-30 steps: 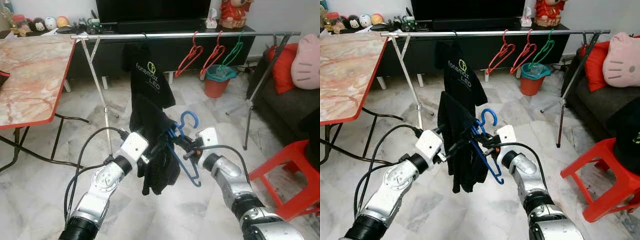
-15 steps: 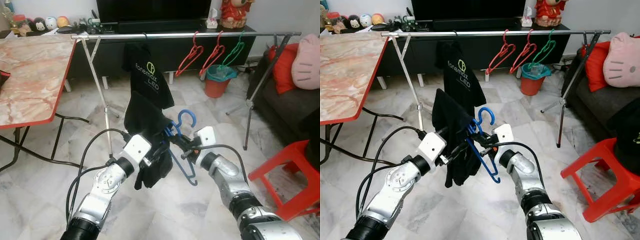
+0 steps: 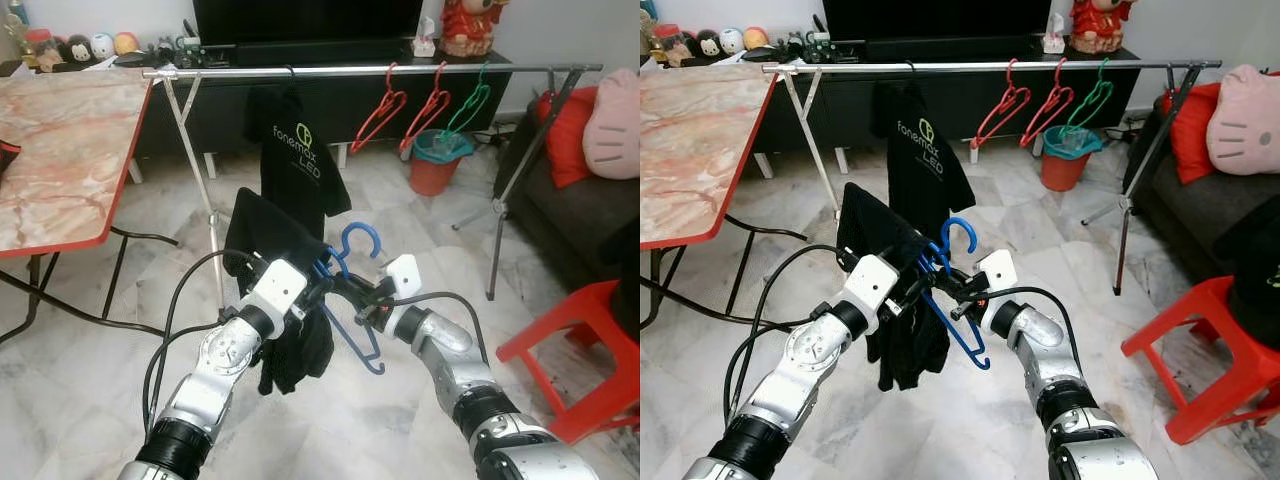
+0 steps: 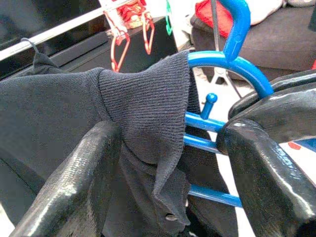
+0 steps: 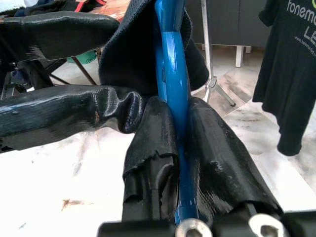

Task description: Hang hanger

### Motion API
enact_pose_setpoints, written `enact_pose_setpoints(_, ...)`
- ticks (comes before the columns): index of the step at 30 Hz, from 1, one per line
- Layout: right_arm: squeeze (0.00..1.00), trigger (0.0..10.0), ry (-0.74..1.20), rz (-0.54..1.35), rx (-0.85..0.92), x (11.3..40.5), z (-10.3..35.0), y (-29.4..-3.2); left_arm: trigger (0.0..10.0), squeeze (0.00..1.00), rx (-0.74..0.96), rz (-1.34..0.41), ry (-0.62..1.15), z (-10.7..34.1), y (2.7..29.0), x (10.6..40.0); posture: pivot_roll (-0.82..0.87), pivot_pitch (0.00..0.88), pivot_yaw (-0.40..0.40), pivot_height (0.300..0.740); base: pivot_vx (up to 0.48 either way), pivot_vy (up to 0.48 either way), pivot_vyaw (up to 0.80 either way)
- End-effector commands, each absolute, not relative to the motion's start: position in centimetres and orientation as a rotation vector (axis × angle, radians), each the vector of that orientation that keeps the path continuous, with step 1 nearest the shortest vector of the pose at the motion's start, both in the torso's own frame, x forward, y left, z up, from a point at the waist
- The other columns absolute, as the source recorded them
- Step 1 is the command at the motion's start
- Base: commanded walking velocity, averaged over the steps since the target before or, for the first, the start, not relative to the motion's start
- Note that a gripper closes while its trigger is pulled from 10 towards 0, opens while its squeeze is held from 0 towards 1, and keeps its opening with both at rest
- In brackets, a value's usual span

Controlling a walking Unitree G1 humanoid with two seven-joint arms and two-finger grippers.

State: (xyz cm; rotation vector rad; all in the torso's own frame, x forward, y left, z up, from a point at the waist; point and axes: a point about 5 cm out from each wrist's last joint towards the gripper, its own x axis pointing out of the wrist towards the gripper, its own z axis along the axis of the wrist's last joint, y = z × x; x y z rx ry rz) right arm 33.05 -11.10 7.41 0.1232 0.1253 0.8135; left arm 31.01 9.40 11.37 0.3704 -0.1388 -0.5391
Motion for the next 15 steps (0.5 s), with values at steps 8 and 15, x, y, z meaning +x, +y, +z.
enact_pose_setpoints(8,0.00,0.0,0.051,0.853,0.136,33.40,8.81,-10.70,1.4,0.00,0.434,-0.494,-0.093,10.65,9.97,31.59,0.04,0.000,-0.042,0.740,0.000,0.000,0.00)
enact_pose_setpoints(15,0.00,0.0,0.056,0.862,0.142,33.26,8.68,-10.72,0.0,0.00,0.445,-0.482,-0.083,10.48,10.05,31.74,0.04,0.000,-0.042,0.740,0.000,0.000,0.00)
